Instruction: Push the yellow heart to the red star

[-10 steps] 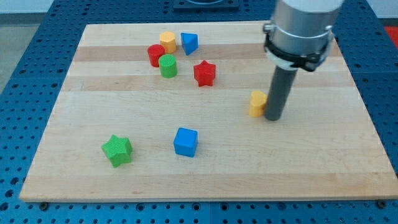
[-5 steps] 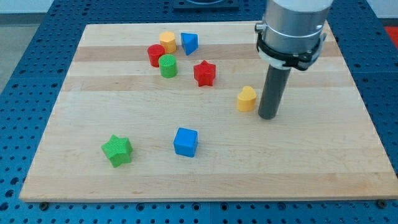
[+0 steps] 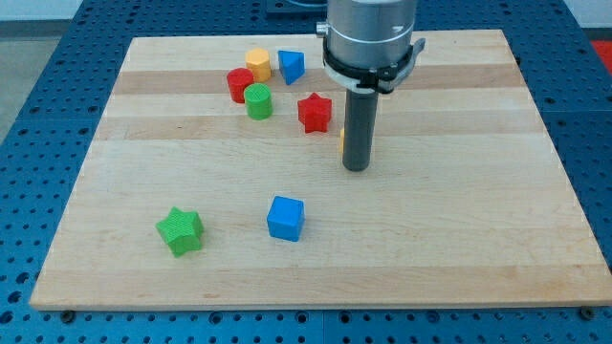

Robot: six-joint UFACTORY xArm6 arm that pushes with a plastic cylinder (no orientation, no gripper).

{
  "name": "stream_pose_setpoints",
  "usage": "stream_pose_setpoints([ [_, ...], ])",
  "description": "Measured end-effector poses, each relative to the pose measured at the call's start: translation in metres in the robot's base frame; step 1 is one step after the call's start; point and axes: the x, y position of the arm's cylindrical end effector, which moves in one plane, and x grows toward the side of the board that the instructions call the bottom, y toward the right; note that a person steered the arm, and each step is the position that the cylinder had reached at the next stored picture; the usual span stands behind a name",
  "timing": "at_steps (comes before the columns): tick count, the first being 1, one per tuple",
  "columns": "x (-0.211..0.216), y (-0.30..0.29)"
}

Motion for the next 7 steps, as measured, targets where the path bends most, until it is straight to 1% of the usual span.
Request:
stream_pose_setpoints([
  [1, 0.004, 0.056],
  [3, -0.036, 0.058],
  [4, -0.045, 0.058],
  [5, -0.045, 0.058],
  [7, -0.045, -0.019],
])
